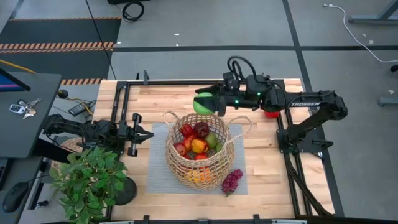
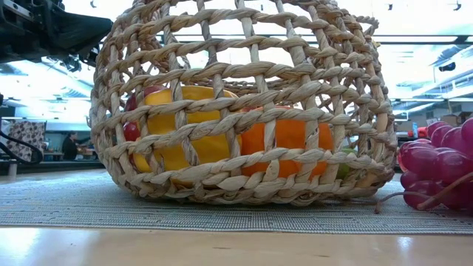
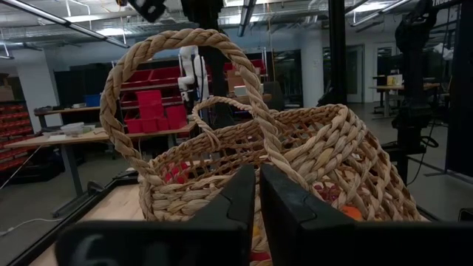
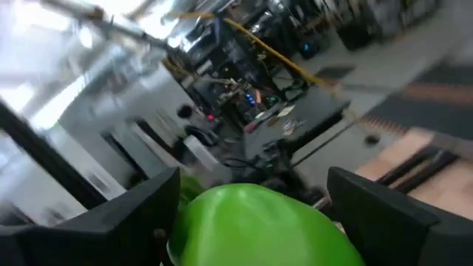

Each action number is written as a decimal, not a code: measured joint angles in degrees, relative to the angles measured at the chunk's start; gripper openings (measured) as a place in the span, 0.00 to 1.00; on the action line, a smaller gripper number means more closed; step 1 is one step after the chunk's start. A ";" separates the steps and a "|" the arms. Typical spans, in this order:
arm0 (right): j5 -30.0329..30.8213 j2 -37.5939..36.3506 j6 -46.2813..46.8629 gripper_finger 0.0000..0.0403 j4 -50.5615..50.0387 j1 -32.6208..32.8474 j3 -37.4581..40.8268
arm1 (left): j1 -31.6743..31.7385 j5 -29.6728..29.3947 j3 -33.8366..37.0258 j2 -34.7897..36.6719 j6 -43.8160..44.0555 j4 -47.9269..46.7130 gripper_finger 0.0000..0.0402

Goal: Build produce basket
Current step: Put the green apple into the brown basket

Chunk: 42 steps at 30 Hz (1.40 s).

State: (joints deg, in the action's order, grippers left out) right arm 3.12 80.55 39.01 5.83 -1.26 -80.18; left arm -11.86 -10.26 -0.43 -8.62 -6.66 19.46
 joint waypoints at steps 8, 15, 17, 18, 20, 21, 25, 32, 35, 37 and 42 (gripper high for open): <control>-0.18 0.00 -34.87 0.86 -0.22 0.00 0.00 | 0.00 0.01 0.01 0.00 -0.01 0.00 0.09; -0.20 0.00 -36.61 0.86 -0.09 0.00 0.00 | 0.02 0.00 0.02 0.00 0.00 0.00 0.07; -0.29 0.00 -37.10 0.86 1.42 0.00 0.00 | 0.01 0.00 0.01 0.00 -0.01 0.00 0.07; -0.69 -0.05 -37.21 0.86 1.48 -0.02 0.00 | 0.01 0.00 0.00 0.00 0.00 0.00 0.07; -1.16 -0.09 -36.92 0.86 0.67 -0.02 0.00 | 0.01 0.00 0.02 0.00 0.00 0.00 0.08; -1.20 -0.09 -36.33 0.86 -0.47 -0.02 0.00 | 0.00 0.00 0.01 0.00 0.00 0.00 0.08; -1.29 1.05 -36.46 0.86 -6.19 -0.02 -0.08 | 0.02 0.00 0.02 0.00 -0.02 0.00 0.09; -1.93 7.39 -35.32 0.86 -18.26 0.04 0.09 | 0.00 0.00 0.01 -0.02 0.00 0.05 0.07; -2.31 11.50 -35.22 0.86 -20.72 0.04 0.09 | 0.02 0.02 0.00 -0.02 0.00 -0.04 0.07; -2.78 14.13 -35.68 0.86 -21.33 0.02 0.09 | 0.01 0.00 0.01 0.00 0.00 0.07 0.08; -3.50 19.16 -36.37 0.86 -22.09 -0.36 0.09 | 0.02 0.00 0.02 0.00 0.00 0.02 0.09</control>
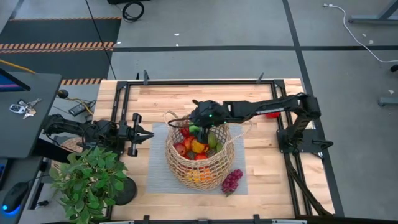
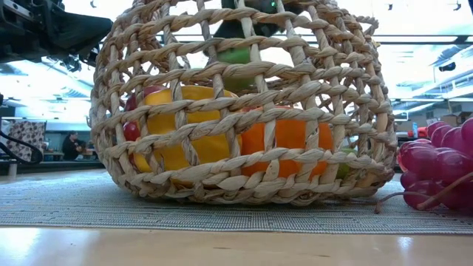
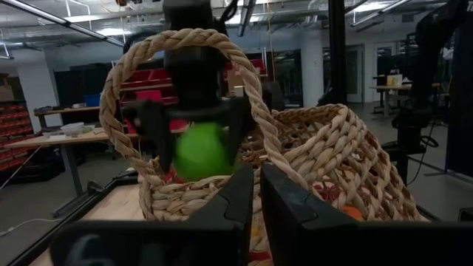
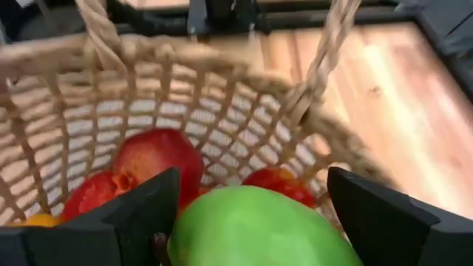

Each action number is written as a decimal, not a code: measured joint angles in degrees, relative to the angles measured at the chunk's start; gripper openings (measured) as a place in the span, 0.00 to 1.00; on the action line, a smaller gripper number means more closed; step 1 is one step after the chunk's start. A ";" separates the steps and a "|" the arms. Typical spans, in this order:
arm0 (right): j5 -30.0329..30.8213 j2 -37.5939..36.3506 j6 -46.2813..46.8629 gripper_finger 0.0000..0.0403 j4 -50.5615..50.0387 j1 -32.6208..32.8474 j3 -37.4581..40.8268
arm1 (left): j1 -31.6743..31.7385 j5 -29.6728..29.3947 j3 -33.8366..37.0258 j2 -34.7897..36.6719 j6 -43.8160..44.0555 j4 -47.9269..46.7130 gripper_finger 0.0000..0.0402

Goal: Build produce basket
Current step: Put the green apple into the brown basket, then put the red apple into the brown basket

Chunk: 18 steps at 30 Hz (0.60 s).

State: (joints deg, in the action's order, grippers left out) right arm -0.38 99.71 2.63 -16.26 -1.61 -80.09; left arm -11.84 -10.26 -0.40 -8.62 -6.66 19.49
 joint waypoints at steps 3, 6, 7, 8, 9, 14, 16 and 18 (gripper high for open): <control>-1.05 1.77 -0.09 0.86 -1.12 -0.15 0.00 | 0.00 0.00 -0.02 0.00 0.00 0.00 0.08; -0.51 2.84 0.09 0.86 -2.19 -0.10 -0.02 | 0.01 0.00 -0.02 0.00 0.00 0.00 0.07; -0.66 3.16 0.75 0.86 -2.28 -0.08 -0.04 | 0.00 0.00 -0.02 0.00 0.00 0.00 0.07; -1.23 3.36 1.51 0.86 -2.53 -0.08 -0.04 | 0.00 0.01 -0.01 0.00 0.00 0.00 0.07; -1.91 3.40 2.00 0.86 -3.15 -0.08 -0.04 | 0.00 0.00 0.00 0.00 0.00 0.01 0.07; -6.44 3.36 0.82 0.86 -2.87 -0.11 -0.04 | -0.02 0.00 -0.02 0.00 0.00 -0.02 0.09; -6.55 3.36 -0.10 0.86 -2.46 -0.08 -0.04 | -0.02 0.00 -0.01 0.00 0.00 -0.02 0.09; -5.49 3.36 -0.69 0.86 -2.50 -0.08 -0.04 | -0.02 0.01 -0.02 0.00 0.00 -0.02 0.09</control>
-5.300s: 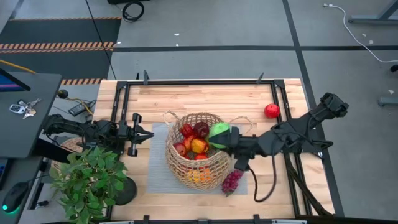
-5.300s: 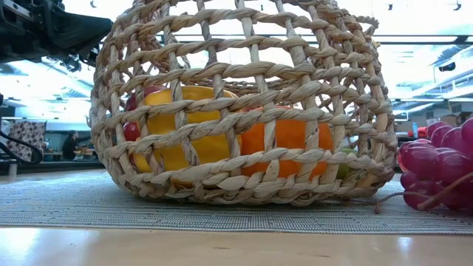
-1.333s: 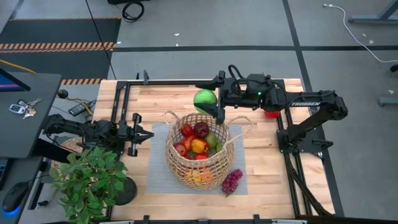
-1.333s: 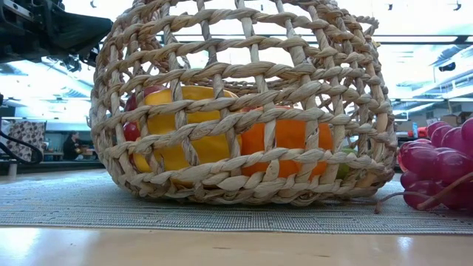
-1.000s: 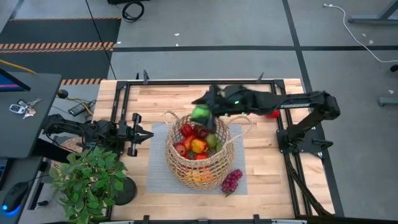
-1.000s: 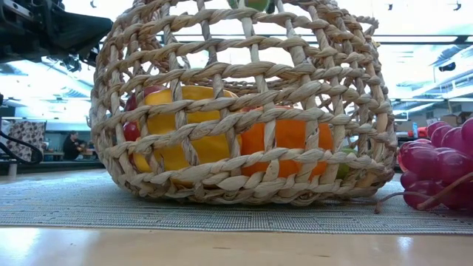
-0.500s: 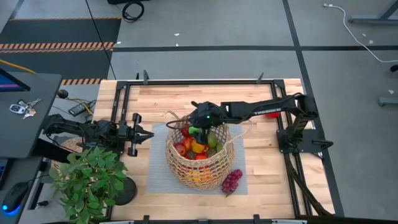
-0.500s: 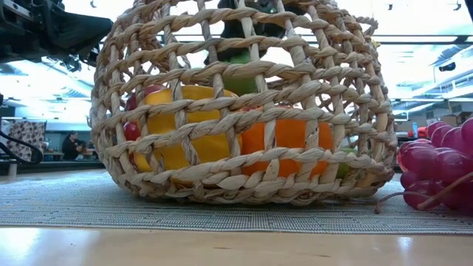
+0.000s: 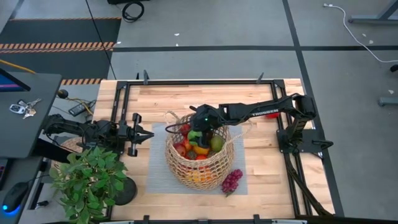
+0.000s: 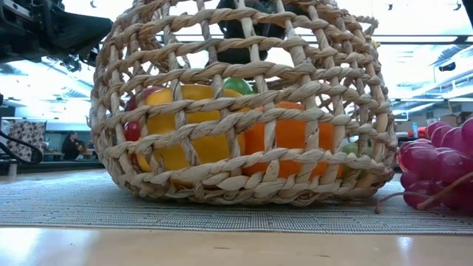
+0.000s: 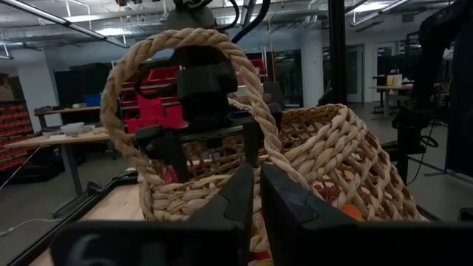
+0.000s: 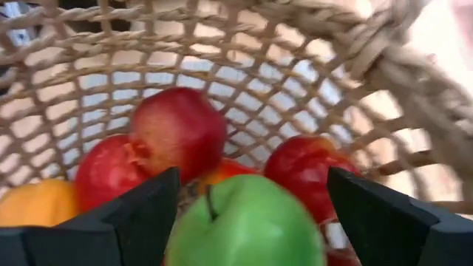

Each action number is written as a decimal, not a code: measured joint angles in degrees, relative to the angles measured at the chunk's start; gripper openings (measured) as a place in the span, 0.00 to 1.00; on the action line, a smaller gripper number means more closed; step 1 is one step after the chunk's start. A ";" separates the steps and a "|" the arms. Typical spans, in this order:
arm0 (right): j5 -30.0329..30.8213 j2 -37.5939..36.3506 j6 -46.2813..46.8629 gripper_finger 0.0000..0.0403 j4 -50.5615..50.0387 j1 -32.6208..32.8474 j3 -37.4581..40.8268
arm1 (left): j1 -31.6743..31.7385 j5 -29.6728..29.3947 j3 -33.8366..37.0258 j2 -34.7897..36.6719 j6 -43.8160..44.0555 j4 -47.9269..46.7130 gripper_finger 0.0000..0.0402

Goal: Build produce basket
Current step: Put the red apple into the brown basket

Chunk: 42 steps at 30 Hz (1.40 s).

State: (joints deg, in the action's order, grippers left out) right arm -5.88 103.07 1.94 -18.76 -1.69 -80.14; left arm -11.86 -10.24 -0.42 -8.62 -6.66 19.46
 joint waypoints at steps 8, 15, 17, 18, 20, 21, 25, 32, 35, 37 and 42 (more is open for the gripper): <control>1.98 -0.78 -8.00 0.95 0.02 0.26 -1.76 | 0.01 0.00 0.01 0.00 -0.01 0.00 0.07; 13.07 -3.96 -8.43 0.96 -19.61 2.08 -16.44 | 0.01 0.00 0.02 0.01 -0.01 -0.09 0.09; 17.72 -6.08 -8.49 0.95 -23.89 3.11 -18.78 | 0.00 -0.02 0.00 -0.02 0.00 0.21 0.09; 20.33 -7.37 -8.61 0.95 -24.86 3.55 -19.02 | 0.00 0.00 0.02 0.00 0.00 0.02 0.08; 24.21 -10.42 -8.62 0.95 -25.98 4.00 -18.44 | 0.01 0.00 0.01 0.00 0.00 0.03 0.08; 25.80 -12.00 -8.62 0.95 -26.59 3.88 -17.65 | 0.01 -0.02 -0.01 0.00 0.00 0.04 0.08; 31.62 -19.30 -7.19 0.95 -28.29 1.61 -11.06 | 0.00 -0.02 0.02 0.00 0.00 0.00 0.07; 36.33 -32.42 2.32 0.95 -26.45 -10.05 3.73 | 0.01 -0.02 0.00 0.00 0.00 0.01 0.09; 36.30 -35.78 8.97 0.95 -28.60 -16.55 8.03 | 0.00 -0.02 -0.01 0.00 0.00 0.00 0.09; 36.13 -36.81 11.17 0.95 -30.28 -20.72 10.14 | 0.02 -0.02 0.00 0.00 0.00 0.02 0.08; 32.80 -35.84 14.23 0.95 -34.29 -29.31 13.22 | 0.00 -0.02 0.01 0.00 0.00 0.00 0.07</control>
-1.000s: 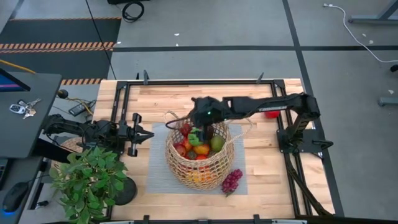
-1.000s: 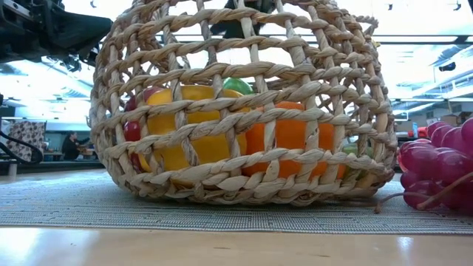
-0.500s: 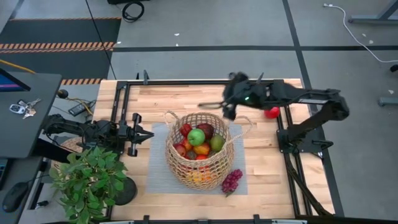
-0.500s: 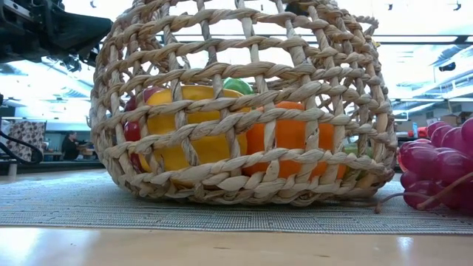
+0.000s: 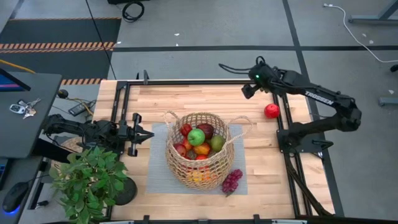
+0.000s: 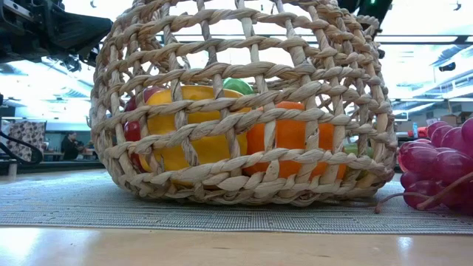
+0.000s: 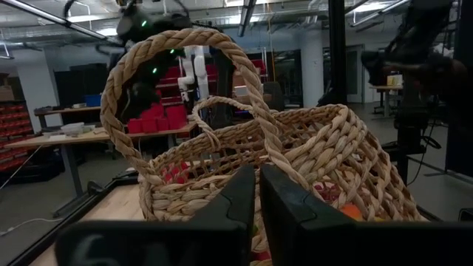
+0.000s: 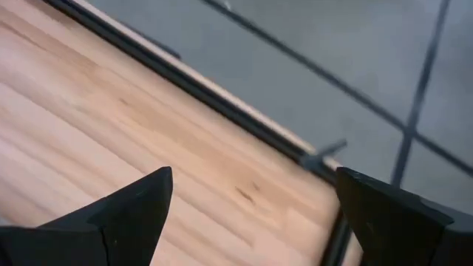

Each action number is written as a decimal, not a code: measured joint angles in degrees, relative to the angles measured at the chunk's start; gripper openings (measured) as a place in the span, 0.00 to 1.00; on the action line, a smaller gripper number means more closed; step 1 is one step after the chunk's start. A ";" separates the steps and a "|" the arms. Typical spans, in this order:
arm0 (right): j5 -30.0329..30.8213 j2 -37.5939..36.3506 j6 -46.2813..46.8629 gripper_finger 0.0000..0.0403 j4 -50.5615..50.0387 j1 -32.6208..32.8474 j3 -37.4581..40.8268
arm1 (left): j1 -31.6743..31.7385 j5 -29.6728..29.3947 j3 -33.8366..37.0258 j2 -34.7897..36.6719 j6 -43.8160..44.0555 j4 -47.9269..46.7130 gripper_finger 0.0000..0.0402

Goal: Build produce basket
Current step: Put the red apple into the brown basket

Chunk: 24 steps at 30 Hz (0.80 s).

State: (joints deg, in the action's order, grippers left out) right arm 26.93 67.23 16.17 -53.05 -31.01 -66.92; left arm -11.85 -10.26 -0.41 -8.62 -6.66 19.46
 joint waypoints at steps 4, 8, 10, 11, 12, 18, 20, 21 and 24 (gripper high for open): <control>-1.56 3.28 1.78 0.95 -2.13 -4.07 1.32 | 0.00 0.00 0.00 0.00 0.00 0.00 0.08; -2.18 7.36 4.44 0.95 -5.30 -5.89 1.80 | 0.00 0.02 0.00 0.00 0.00 0.00 0.09; -2.90 9.42 5.66 0.95 -6.98 -6.08 1.82 | 0.01 0.00 0.00 0.00 0.00 0.00 0.08; -2.92 10.43 6.38 0.95 -8.04 -6.09 1.82 | 0.00 0.00 0.00 0.00 0.00 0.00 0.08; -2.92 11.37 7.05 0.95 -9.11 -6.09 1.82 | 0.01 0.00 0.00 0.00 0.00 0.00 0.08; -2.39 16.50 12.27 0.95 -13.63 -6.14 1.82 | 0.00 0.00 0.00 0.00 0.00 0.00 0.07; -1.99 17.91 14.03 0.95 -14.31 -6.14 1.82 | 0.00 0.00 -0.01 0.00 0.00 0.00 0.08; -1.71 18.45 15.09 0.95 -14.79 -6.14 1.82 | 0.00 0.00 0.00 0.00 0.00 0.00 0.08; -1.67 20.23 18.68 0.95 -17.12 -6.14 1.84 | 0.01 0.00 0.00 0.00 0.00 0.00 0.09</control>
State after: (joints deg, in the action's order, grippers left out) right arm 25.26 87.46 34.85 -70.17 -37.15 -65.08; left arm -11.85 -10.26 -0.40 -8.62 -6.66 19.46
